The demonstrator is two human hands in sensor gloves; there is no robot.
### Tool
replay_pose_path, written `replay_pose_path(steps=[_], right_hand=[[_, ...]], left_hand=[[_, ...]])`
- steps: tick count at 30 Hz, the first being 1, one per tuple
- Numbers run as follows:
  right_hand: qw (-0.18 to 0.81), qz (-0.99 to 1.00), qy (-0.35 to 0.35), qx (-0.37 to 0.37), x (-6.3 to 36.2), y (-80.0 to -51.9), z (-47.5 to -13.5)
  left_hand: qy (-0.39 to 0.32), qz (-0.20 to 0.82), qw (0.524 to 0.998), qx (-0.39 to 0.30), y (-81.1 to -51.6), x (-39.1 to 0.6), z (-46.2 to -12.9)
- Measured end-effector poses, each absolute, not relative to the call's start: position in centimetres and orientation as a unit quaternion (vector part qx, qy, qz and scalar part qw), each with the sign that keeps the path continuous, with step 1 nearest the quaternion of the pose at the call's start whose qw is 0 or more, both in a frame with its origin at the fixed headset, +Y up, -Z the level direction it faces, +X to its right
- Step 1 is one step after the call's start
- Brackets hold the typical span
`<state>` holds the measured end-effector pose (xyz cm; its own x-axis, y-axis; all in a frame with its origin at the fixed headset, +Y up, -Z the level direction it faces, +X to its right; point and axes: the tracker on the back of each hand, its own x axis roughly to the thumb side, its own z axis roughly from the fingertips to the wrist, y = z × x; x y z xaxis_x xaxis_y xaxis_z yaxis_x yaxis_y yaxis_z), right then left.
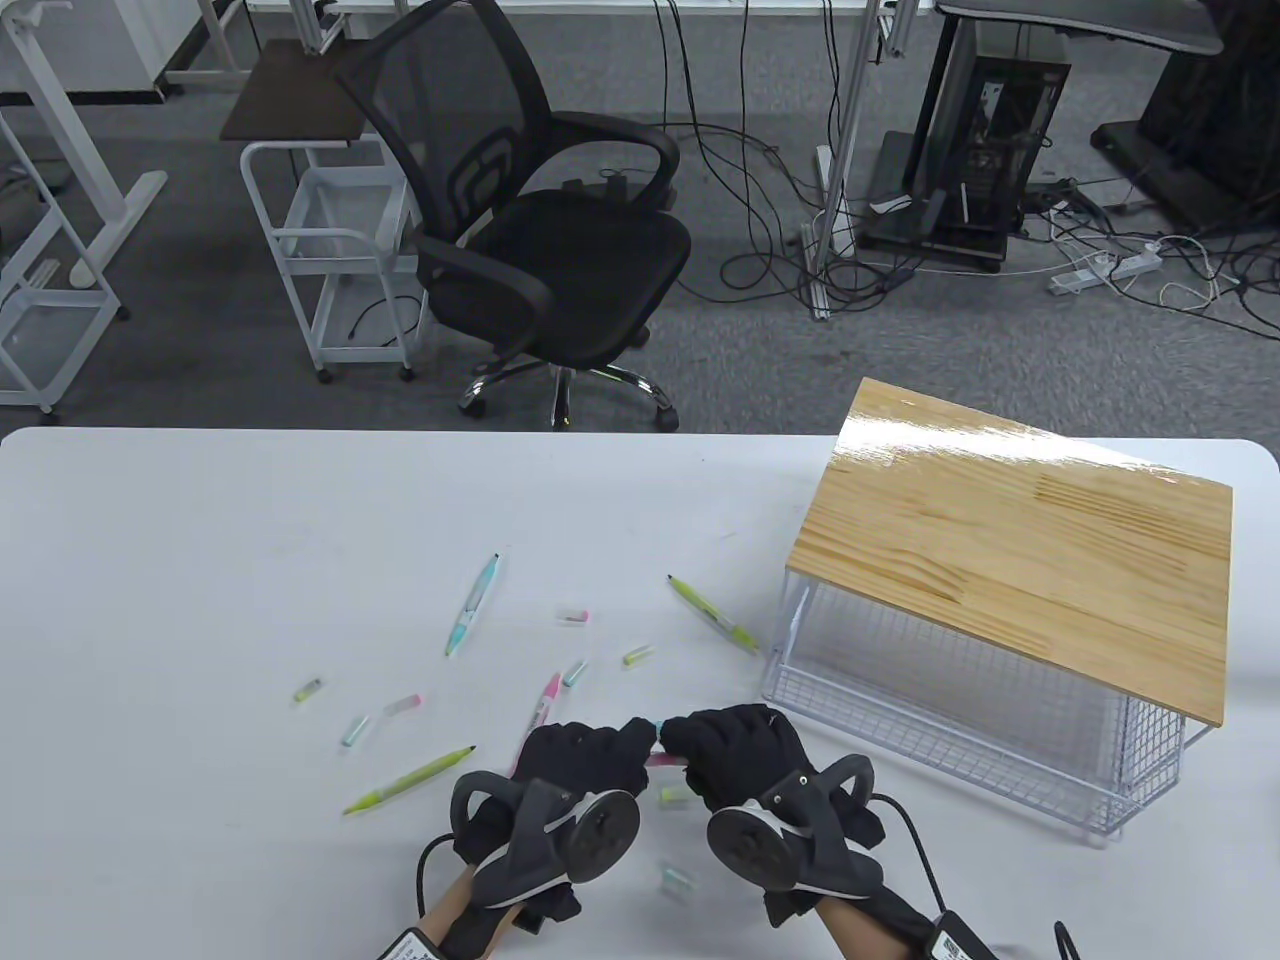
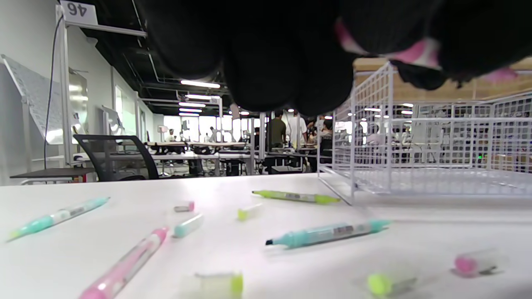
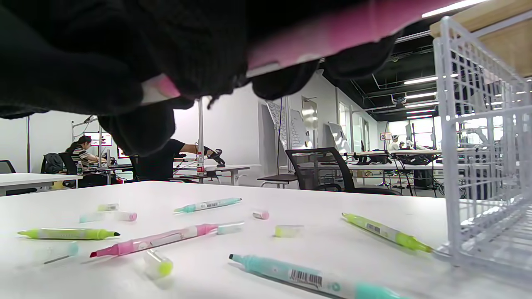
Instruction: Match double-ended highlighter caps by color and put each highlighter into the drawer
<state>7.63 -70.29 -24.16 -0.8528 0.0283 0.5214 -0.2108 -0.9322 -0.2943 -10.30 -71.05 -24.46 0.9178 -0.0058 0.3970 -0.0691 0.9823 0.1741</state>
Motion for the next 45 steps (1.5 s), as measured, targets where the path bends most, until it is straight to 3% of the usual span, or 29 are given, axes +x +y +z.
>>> replay_pose_path(steps=[25,30,35,39,42,45], right_hand=[[0.095,0.933,-0.2,0.285,6.7,-69.8,-24.1],[0.083,0.938,-0.182,0.283,6.9,-69.6,-24.1],[0.058,0.95,-0.178,0.25,8.7,-69.6,-24.4],[0.062,0.966,-0.114,0.226,10.0,-70.9,-25.2],[0.012,0.973,-0.024,0.227,10.1,-72.8,-26.0],[-0.041,0.974,0.017,0.223,9.7,-74.5,-26.4]], left_hand=[[-0.213,0.007,0.967,0.14,-70.3,-10.6,-24.2],[-0.198,-0.007,0.972,0.128,-70.2,-10.9,-24.5],[-0.123,-0.027,0.984,0.13,-70.4,-13.7,-26.0],[-0.061,-0.003,0.992,0.115,-70.6,-17.2,-27.6],[-0.027,-0.013,0.993,0.114,-70.8,-19.2,-28.1],[-0.01,-0.014,0.994,0.106,-71.2,-20.2,-28.3]])
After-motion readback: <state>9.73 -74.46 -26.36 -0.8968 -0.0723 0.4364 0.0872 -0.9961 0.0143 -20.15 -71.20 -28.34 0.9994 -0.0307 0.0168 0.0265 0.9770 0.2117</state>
